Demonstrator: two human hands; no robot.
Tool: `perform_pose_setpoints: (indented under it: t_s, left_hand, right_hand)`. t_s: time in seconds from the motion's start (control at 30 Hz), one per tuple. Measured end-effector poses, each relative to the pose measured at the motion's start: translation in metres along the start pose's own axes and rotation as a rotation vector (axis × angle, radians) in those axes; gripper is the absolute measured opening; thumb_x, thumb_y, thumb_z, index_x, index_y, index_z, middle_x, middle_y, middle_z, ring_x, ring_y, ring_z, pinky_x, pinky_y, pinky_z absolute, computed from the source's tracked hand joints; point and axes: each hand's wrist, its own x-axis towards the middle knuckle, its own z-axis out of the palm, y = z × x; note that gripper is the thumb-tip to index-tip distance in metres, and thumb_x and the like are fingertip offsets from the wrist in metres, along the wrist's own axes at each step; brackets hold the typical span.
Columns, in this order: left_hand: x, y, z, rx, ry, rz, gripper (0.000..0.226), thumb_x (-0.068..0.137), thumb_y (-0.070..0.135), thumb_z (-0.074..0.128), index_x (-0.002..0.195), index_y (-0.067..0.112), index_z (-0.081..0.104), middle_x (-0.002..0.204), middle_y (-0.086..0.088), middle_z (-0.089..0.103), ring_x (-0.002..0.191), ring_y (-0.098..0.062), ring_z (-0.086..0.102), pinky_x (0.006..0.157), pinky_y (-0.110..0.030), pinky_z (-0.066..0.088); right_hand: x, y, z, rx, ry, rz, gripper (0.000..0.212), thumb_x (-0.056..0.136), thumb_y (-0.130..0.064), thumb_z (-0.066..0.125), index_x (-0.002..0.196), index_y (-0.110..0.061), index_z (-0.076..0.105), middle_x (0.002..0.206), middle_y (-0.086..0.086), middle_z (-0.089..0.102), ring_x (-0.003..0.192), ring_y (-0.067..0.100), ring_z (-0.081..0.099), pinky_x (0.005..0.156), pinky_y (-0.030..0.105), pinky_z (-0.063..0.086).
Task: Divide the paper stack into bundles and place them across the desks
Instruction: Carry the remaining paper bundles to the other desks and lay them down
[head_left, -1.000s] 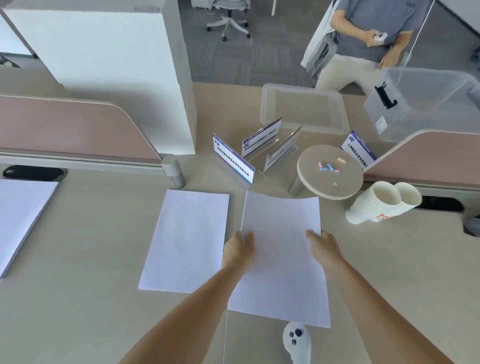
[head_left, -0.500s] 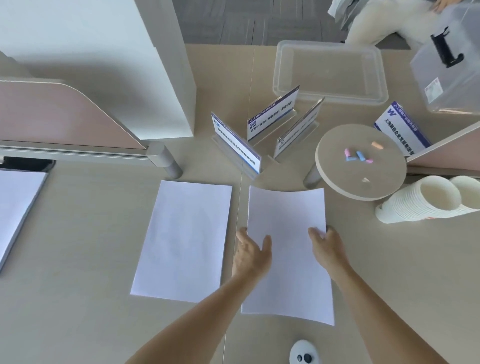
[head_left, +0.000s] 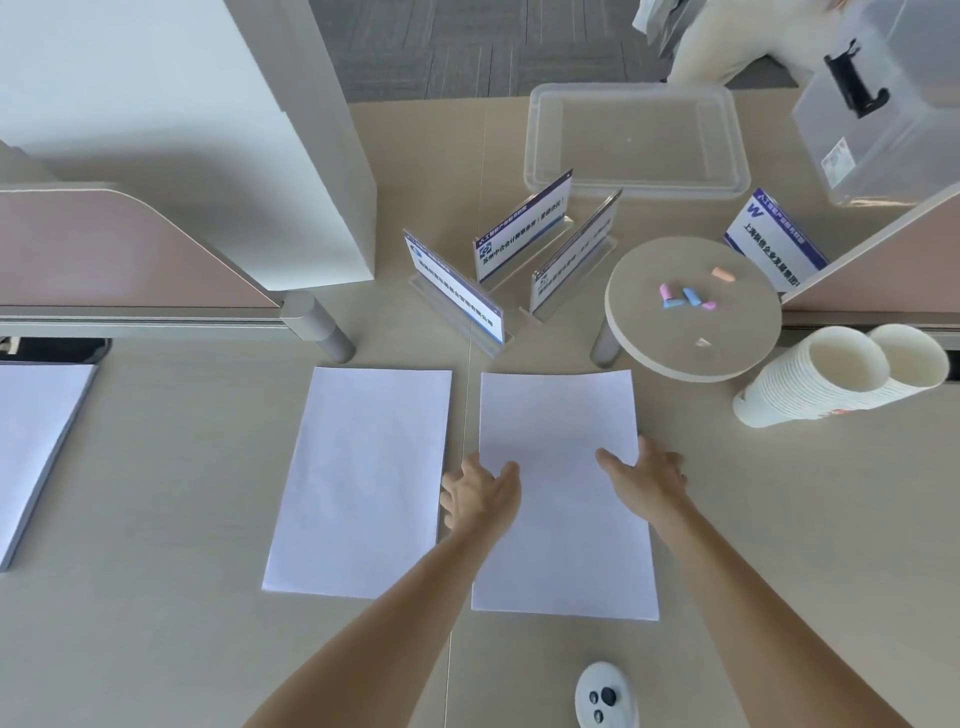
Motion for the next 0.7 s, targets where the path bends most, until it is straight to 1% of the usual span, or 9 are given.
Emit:
perform_pose_setpoints:
  t_s: [0.1,0.13,0.2,0.27,0.4,0.53,0.6,0.67,0.7]
  left_hand:
    - [0.008,-0.001,-0.003,-0.033,-0.030,-0.027,0.060,0.083,0.045,0.045,0.137,0.020,0.048,0.140,-0.007,0.037,0.126,-0.031,0.038,0.100,-0.045,0.042]
    - [0.009,-0.001,-0.004,-0.052,-0.042,-0.027,0.061,0.079,0.046,0.044,0.133,0.018,0.051,0.136,-0.007,0.040,0.123,-0.031,0.041,0.094,-0.042,0.044]
    - [0.011,-0.004,-0.003,-0.086,-0.050,-0.022,0.066,0.071,0.047,0.041,0.126,0.013,0.055,0.128,-0.008,0.042,0.118,-0.031,0.047,0.083,-0.039,0.044]
    - [0.013,-0.005,-0.002,-0.092,-0.045,-0.016,0.067,0.069,0.047,0.039,0.123,0.010,0.056,0.124,-0.007,0.043,0.116,-0.031,0.050,0.077,-0.038,0.043]
    - [0.016,-0.005,-0.003,-0.087,-0.025,-0.002,0.069,0.070,0.047,0.038,0.121,0.005,0.057,0.123,-0.015,0.052,0.113,-0.039,0.057,0.080,-0.043,0.049]
    - [0.015,-0.007,-0.015,-0.112,-0.034,-0.040,0.058,0.084,0.059,0.032,0.102,0.010,0.057,0.118,-0.014,0.055,0.102,-0.037,0.057,0.079,-0.038,0.046]
    - [0.009,-0.012,-0.028,-0.155,-0.046,-0.005,0.054,0.093,0.057,0.031,0.102,0.009,0.055,0.102,-0.011,0.055,0.091,-0.033,0.058,0.074,-0.036,0.041]
    - [-0.001,-0.019,-0.044,-0.295,-0.103,0.073,0.040,0.095,0.047,0.039,0.087,0.010,0.052,0.075,-0.006,0.049,0.063,-0.024,0.048,0.063,-0.032,0.037]
    - [-0.009,-0.024,-0.055,-0.376,-0.134,0.092,0.032,0.095,0.039,0.044,0.081,0.011,0.050,0.070,-0.004,0.045,0.056,-0.021,0.042,0.057,-0.030,0.036]
  right_hand:
    - [0.001,0.008,-0.002,0.073,0.026,0.030,0.078,0.085,-0.057,0.057,0.146,-0.014,0.033,0.143,0.012,0.031,0.123,0.033,0.046,0.090,0.039,0.044]
    - [0.001,0.010,-0.002,0.110,0.037,0.027,0.072,0.080,-0.057,0.057,0.136,-0.015,0.042,0.134,0.011,0.039,0.110,0.031,0.053,0.082,0.037,0.045]
    - [-0.001,0.015,-0.002,0.157,0.048,0.023,0.059,0.068,-0.059,0.053,0.110,-0.018,0.049,0.111,0.007,0.047,0.083,0.025,0.051,0.065,0.031,0.043]
    - [0.001,0.016,0.001,0.153,0.044,0.018,0.053,0.066,-0.058,0.052,0.101,-0.018,0.049,0.103,0.005,0.048,0.076,0.023,0.048,0.056,0.028,0.037]
    - [0.001,0.014,0.003,0.173,0.042,0.013,0.059,0.066,-0.058,0.053,0.107,-0.015,0.052,0.108,0.008,0.053,0.081,0.025,0.051,0.060,0.030,0.039]
    - [-0.007,0.014,-0.001,0.164,0.081,-0.002,0.053,0.071,-0.055,0.055,0.106,-0.016,0.049,0.109,0.008,0.052,0.091,0.028,0.055,0.069,0.033,0.043]
    - [-0.022,0.013,-0.005,0.138,0.122,-0.039,0.043,0.083,-0.046,0.056,0.110,-0.014,0.049,0.107,0.006,0.049,0.097,0.029,0.056,0.072,0.032,0.043]
    - [-0.042,0.012,-0.010,0.172,0.147,-0.100,0.022,0.088,-0.039,0.054,0.092,-0.018,0.048,0.090,0.002,0.048,0.077,0.023,0.052,0.060,0.029,0.038]
    - [-0.054,0.011,-0.010,0.203,0.142,-0.130,0.022,0.088,-0.037,0.053,0.081,-0.018,0.045,0.079,0.001,0.047,0.066,0.020,0.046,0.055,0.028,0.034]
